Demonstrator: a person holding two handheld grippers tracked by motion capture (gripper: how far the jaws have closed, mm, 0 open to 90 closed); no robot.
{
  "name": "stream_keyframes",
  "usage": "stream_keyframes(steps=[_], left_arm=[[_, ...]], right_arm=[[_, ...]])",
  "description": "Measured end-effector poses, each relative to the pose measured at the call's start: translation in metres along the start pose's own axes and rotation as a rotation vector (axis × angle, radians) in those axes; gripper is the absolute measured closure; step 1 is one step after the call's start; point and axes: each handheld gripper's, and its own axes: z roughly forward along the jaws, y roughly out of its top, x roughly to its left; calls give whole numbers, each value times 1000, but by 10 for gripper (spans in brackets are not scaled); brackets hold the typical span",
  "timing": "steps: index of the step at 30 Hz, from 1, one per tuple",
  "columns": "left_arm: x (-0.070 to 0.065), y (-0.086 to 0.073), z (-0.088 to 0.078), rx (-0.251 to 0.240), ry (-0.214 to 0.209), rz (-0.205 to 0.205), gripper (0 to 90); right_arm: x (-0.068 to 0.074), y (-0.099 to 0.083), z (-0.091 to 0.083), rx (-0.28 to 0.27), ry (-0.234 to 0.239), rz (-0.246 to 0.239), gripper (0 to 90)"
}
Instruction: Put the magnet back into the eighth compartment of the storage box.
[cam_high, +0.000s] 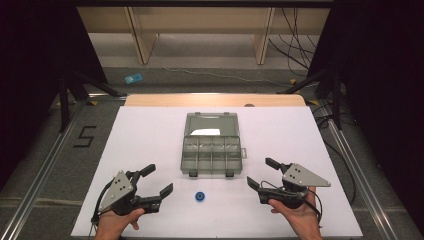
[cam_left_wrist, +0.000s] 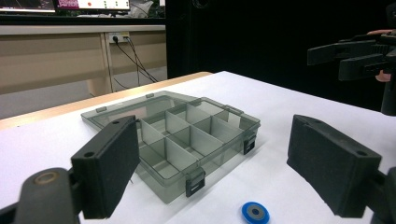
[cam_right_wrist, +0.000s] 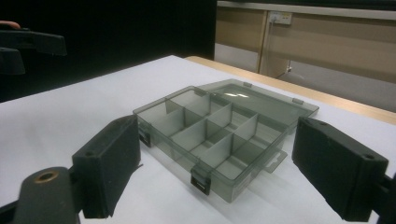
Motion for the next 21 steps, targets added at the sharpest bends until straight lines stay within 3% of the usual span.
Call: stream_keyframes(steps=[14, 21], left_arm=[[0, 0, -1, 12, 8, -2, 165], [0, 0, -1, 11, 8, -2, 165]], right_arm=[[1, 0, 2, -13, 20, 1, 161], [1, 0, 3, 6, 24, 1, 161]])
